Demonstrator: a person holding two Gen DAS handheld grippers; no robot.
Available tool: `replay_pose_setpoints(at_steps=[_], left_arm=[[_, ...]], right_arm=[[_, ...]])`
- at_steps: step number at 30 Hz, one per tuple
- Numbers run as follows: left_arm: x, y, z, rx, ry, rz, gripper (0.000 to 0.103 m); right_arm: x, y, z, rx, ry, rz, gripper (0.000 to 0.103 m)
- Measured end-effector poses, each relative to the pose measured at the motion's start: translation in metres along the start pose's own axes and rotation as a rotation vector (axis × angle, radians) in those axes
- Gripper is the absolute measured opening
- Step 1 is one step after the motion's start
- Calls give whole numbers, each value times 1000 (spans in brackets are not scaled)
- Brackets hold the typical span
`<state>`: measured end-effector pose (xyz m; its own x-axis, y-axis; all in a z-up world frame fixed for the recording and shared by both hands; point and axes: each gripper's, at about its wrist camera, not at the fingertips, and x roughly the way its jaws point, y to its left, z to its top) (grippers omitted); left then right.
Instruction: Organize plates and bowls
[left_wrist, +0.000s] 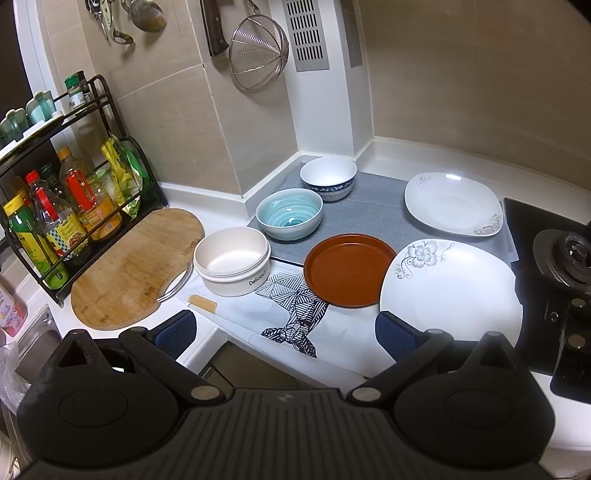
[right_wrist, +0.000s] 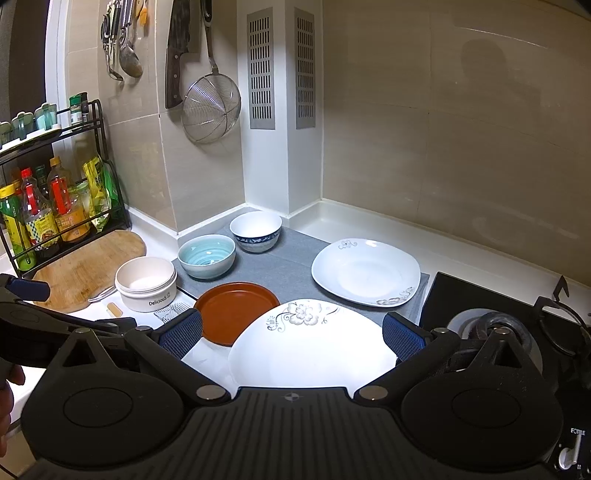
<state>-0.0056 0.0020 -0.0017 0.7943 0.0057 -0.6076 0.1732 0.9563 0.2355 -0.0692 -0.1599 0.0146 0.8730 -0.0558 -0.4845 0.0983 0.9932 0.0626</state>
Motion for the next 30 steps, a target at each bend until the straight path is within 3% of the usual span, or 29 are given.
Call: replay_pose_setpoints(at_steps=[15, 18, 23, 30], left_arm=[[7, -2, -10, -58, 91, 1, 103], [21, 10, -9, -83, 107, -3, 103], [56, 34, 3, -126, 147, -69, 103], [135, 73, 16, -194, 272, -249, 103]], right_arm=[[6, -11, -8, -11, -59, 30, 103], [18, -8, -3, 15, -22, 42, 103], [53, 1, 16, 3, 20, 33, 103], [139, 21, 52, 40, 157, 94, 103]])
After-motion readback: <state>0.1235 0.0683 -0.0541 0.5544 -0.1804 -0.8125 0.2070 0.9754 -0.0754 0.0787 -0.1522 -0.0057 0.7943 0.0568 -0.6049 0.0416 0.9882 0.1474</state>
